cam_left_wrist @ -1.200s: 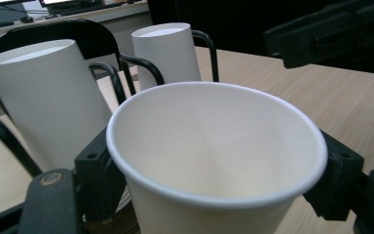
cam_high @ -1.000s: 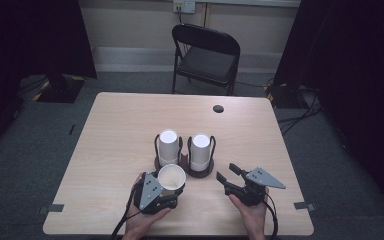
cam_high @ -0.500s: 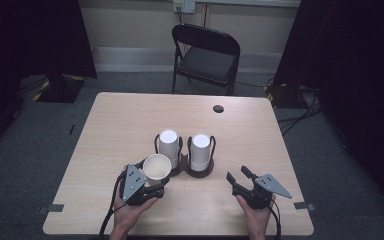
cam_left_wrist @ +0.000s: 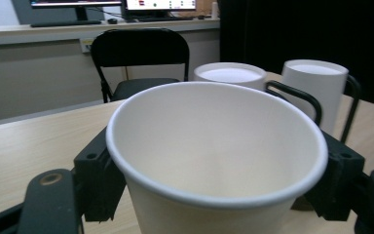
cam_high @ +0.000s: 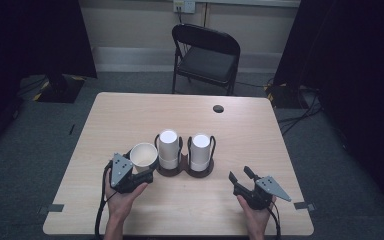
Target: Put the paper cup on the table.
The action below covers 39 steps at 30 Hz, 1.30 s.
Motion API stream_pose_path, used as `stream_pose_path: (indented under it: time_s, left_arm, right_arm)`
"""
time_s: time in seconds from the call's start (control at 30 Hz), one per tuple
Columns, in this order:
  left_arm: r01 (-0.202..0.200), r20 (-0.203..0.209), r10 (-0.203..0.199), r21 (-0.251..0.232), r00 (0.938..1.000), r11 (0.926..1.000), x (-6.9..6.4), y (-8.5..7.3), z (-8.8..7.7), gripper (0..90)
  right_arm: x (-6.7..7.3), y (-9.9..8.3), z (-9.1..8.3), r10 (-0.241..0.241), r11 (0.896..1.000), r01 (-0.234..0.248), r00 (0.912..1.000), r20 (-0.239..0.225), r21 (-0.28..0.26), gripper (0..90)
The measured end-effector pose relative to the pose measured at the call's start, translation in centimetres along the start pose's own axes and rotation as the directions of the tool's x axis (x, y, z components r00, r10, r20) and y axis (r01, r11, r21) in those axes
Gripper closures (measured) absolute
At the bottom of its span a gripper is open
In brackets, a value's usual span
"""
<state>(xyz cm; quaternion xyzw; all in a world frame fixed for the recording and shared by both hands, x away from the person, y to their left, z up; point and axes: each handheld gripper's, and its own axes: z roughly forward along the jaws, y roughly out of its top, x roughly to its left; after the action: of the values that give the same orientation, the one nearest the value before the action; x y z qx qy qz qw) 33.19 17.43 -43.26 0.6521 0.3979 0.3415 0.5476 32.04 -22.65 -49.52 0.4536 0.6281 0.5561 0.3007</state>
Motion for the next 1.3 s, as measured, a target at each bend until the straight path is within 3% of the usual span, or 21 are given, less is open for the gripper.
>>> stream_pose_path:
  time_s: [0.07, 0.33, 0.43, 0.47, 0.57, 0.77, 0.93, 1.0, 1.03, 1.1, 1.3]
  left_arm:
    - [0.008, -0.031, -0.007, 0.005, 0.9995, 1.0, 0.4, 0.0, 0.0, 22.6]
    - [0.032, -0.062, -0.033, -0.01, 0.9975, 0.9994, 1.7, 0.4, 0.6, 22.5]
    - [0.115, -0.068, -0.116, -0.021, 0.9909, 0.9931, 3.0, 0.2, 1.3, 22.5]
    - [0.122, -0.078, -0.123, -0.013, 0.9893, 0.9924, 3.2, 0.2, 1.4, 22.5]
    - [0.129, -0.086, -0.129, -0.009, 0.9879, 0.9916, 3.7, 0.2, 1.7, 22.5]
    - [0.104, -0.13, -0.102, 0.006, 0.9863, 0.9946, 4.5, 0.8, 2.3, 22.5]
    - [0.116, -0.147, -0.114, 0.007, 0.9826, 0.9932, 5.5, 1.5, 2.7, 22.6]
    - [0.14, -0.16, -0.138, 0.001, 0.9775, 0.9902, 6.3, 1.4, 3.2, 22.6]
    - [0.131, -0.17, -0.128, 0.006, 0.977, 0.9914, 6.5, 1.3, 3.4, 22.6]
    - [0.128, -0.149, -0.125, 0.011, 0.9809, 0.9917, 6.9, 1.1, 3.7, 22.4]
    - [0.127, -0.178, -0.122, 0.019, 0.9765, 0.9917, 7.8, 0.7, 4.7, 22.3]
  right_arm:
    - [-0.1, 0.0, -0.1, 0.001, 1.0, -0.001, 0.9999, -0.016, -0.004, 33.9]
    - [-0.3, -0.1, -0.3, 0.022, 1.0, -0.022, 0.9995, -0.022, -0.013, 31.3]
    - [-0.2, -0.1, -0.2, 0.018, 1.0, -0.018, 0.9996, -0.023, -0.01, 31.2]
    - [-0.3, -0.1, -0.2, 0.019, 1.0, -0.019, 0.9996, -0.022, -0.01, 31.2]
    - [-0.4, -0.1, -0.2, 0.027, 1.0, -0.027, 0.9994, -0.022, -0.009, 31.2]
    - [-0.4, -0.1, -0.2, 0.027, 1.0, -0.028, 0.9993, -0.024, -0.011, 30.7]
    - [-0.4, -0.1, -0.2, 0.033, 0.999, -0.034, 0.9992, -0.024, -0.005, 28.5]
    - [-0.4, -0.1, -0.2, 0.041, 0.999, -0.041, 0.999, -0.02, -0.002, 26.3]
    - [-0.4, -0.1, -0.2, 0.04, 0.999, -0.04, 0.9991, -0.018, -0.002, 25.5]
    - [-0.3, -0.1, -0.2, 0.038, 0.999, -0.038, 0.9992, -0.014, -0.002, 25.4]
    - [-0.3, -0.1, -0.3, 0.034, 0.999, -0.034, 0.9994, -0.01, 0.001, 23.7]
